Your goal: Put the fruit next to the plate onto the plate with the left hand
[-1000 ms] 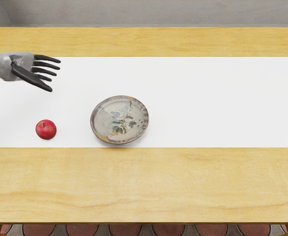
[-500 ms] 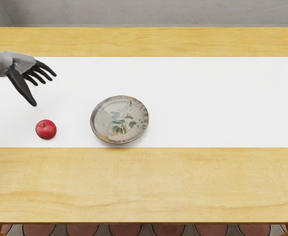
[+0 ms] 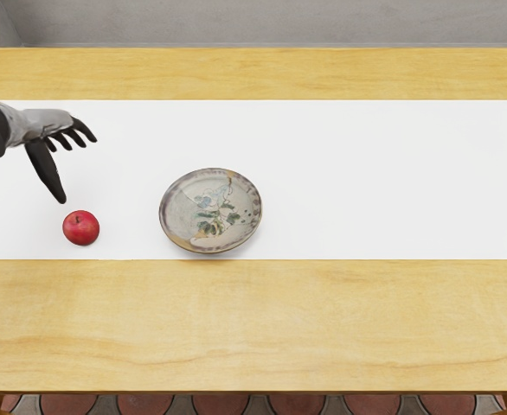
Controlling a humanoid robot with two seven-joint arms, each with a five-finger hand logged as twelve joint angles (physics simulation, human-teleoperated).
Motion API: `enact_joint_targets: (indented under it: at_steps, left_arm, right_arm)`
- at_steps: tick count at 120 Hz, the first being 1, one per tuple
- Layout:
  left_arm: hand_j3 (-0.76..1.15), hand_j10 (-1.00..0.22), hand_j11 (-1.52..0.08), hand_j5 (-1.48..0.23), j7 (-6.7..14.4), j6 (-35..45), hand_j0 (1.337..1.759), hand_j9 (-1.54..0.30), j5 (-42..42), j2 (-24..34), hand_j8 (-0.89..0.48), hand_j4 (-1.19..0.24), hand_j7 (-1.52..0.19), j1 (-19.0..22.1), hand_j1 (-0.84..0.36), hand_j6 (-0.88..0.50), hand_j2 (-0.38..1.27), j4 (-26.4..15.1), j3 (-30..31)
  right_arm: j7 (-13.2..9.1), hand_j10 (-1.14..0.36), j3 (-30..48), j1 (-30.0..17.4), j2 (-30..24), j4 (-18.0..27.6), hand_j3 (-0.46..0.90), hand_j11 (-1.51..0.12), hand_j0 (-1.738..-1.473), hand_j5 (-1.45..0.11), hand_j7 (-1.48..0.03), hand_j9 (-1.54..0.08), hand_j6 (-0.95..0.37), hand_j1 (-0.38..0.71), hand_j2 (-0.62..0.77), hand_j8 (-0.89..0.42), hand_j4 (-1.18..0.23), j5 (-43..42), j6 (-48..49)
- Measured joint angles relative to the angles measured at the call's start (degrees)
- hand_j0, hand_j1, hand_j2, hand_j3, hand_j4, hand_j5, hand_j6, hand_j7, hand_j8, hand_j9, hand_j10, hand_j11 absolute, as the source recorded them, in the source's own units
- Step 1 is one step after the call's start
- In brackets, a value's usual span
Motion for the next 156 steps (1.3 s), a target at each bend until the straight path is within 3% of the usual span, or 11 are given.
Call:
enact_joint_targets:
  at_steps: [24,63,130,156]
  left_arm:
    - [0.0,-0.25,-0.33,-0.33,0.07,11.15,1.658,-0.33,-3.98,-6.99,-0.25,-0.25,-0.33,-5.25,0.05,-0.25,0.05,-6.35,9.58]
    - [0.0,-0.25,-0.33,-0.33,2.29,27.81,1.658,-0.33,-4.67,-16.61,-0.25,-0.25,-0.33,-3.92,0.05,-0.25,0.05,-11.19,15.81]
    - [0.0,-0.25,-0.33,-0.33,2.84,30.13,1.658,-0.33,-5.32,-24.83,-0.25,-0.25,-0.33,2.61,0.05,-0.25,0.05,-11.57,16.66]
    - [0.0,-0.25,-0.33,-0.33,2.7,30.14,1.658,-0.33,-5.41,-26.75,-0.25,-0.25,-0.33,5.89,0.05,-0.25,0.05,-8.06,16.48]
  right_arm:
    - [0.01,-0.03,0.0,0.0,0.0,0.0,0.0,-0.03,-1.658,-0.03,-0.03,-0.03,-0.03,-0.32,-0.01,-0.03,-0.03,0.0,0.0]
    - [0.01,-0.03,0.0,0.0,0.0,0.0,0.0,-0.03,-1.658,-0.03,-0.03,-0.03,-0.03,-0.32,-0.01,-0.03,-0.03,0.0,0.0]
    - [0.0,-0.03,0.0,0.0,0.0,0.0,0.0,-0.03,-1.658,-0.03,-0.03,-0.03,-0.03,-0.32,-0.01,-0.03,-0.03,0.0,0.0]
    - [0.01,-0.03,0.0,0.0,0.0,0.01,0.0,-0.03,-1.658,-0.03,-0.03,-0.03,-0.03,-0.32,-0.01,-0.03,-0.03,0.0,0.0]
